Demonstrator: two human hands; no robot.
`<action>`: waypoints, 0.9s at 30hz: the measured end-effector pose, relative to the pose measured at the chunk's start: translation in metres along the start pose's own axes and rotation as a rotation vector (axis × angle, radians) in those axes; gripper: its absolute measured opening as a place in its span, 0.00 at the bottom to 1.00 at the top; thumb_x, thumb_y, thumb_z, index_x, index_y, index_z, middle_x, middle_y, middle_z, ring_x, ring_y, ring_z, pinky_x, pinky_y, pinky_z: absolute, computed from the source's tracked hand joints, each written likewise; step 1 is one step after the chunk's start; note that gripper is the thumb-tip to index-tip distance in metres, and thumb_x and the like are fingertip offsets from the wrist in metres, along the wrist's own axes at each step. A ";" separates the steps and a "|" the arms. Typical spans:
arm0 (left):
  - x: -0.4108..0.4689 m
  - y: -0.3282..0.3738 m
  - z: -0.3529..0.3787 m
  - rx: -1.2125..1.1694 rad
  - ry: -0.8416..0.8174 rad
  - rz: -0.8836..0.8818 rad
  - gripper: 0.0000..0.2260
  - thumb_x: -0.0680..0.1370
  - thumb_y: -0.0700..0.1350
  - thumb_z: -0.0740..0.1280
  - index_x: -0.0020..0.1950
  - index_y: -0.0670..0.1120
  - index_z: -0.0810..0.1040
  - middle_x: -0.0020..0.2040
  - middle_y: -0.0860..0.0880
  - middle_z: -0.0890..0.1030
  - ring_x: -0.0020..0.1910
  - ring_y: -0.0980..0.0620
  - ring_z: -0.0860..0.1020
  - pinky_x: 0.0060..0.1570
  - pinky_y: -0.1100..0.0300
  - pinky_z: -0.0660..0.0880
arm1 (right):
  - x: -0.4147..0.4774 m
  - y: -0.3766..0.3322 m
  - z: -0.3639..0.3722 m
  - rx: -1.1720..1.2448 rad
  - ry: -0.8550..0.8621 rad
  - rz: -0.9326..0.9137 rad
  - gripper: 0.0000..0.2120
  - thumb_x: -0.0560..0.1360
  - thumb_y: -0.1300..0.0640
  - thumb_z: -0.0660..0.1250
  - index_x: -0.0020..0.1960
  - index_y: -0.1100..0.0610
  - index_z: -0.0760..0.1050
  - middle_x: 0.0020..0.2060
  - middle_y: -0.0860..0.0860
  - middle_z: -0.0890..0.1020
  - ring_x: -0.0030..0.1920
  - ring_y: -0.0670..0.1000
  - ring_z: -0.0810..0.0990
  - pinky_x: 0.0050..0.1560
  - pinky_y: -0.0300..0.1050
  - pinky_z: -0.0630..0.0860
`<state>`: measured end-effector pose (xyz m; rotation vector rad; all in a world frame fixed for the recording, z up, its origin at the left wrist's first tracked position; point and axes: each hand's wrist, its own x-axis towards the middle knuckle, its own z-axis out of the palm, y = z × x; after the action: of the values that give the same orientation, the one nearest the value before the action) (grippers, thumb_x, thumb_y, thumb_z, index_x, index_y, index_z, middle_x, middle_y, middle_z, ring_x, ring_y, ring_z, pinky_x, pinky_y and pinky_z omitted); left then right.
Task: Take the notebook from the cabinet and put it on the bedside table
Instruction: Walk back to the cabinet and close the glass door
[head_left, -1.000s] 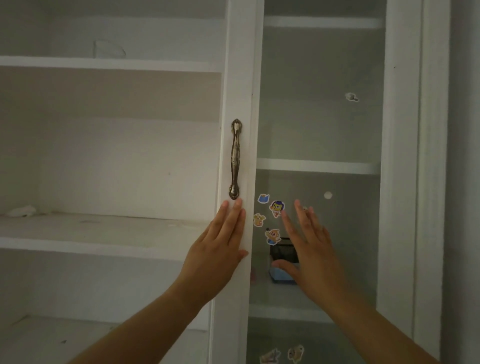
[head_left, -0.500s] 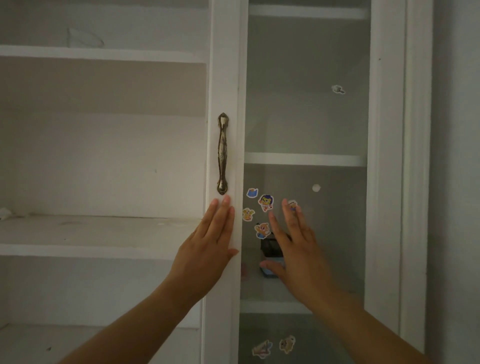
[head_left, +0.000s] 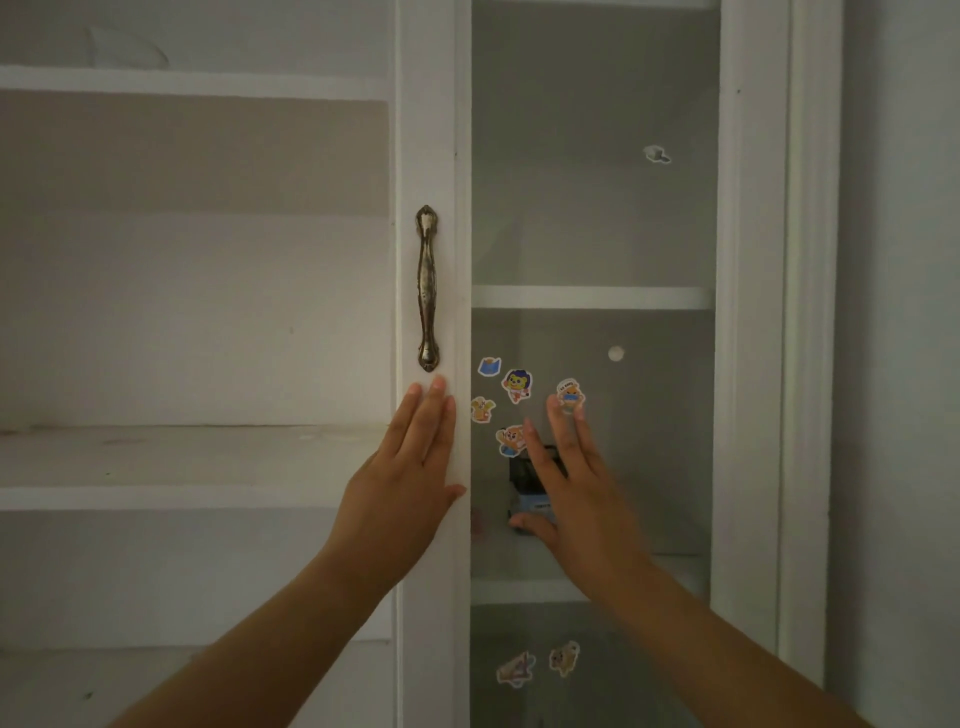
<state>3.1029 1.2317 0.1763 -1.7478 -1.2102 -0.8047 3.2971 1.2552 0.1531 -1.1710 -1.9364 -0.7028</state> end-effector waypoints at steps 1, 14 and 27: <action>-0.001 0.000 0.001 -0.006 -0.007 -0.003 0.42 0.64 0.55 0.72 0.70 0.37 0.59 0.72 0.40 0.60 0.71 0.41 0.59 0.43 0.54 0.79 | -0.001 0.000 0.001 -0.007 0.010 0.002 0.50 0.63 0.45 0.74 0.74 0.52 0.47 0.75 0.51 0.45 0.74 0.60 0.46 0.65 0.53 0.57; 0.007 -0.005 0.017 0.043 -0.118 0.005 0.45 0.61 0.55 0.76 0.70 0.36 0.62 0.71 0.37 0.64 0.69 0.39 0.60 0.39 0.55 0.79 | 0.010 0.000 0.015 -0.040 0.034 0.030 0.52 0.55 0.46 0.80 0.72 0.55 0.58 0.74 0.56 0.54 0.72 0.63 0.56 0.59 0.52 0.68; 0.012 0.004 -0.017 0.058 -0.365 -0.015 0.40 0.75 0.61 0.56 0.73 0.43 0.36 0.75 0.45 0.35 0.74 0.45 0.38 0.71 0.50 0.56 | 0.008 -0.001 -0.010 -0.001 -0.126 0.020 0.39 0.73 0.47 0.66 0.75 0.48 0.46 0.73 0.50 0.34 0.73 0.55 0.34 0.70 0.52 0.60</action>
<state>3.1094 1.2206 0.1927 -1.8922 -1.4693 -0.4625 3.2970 1.2510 0.1648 -1.2605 -2.0245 -0.6334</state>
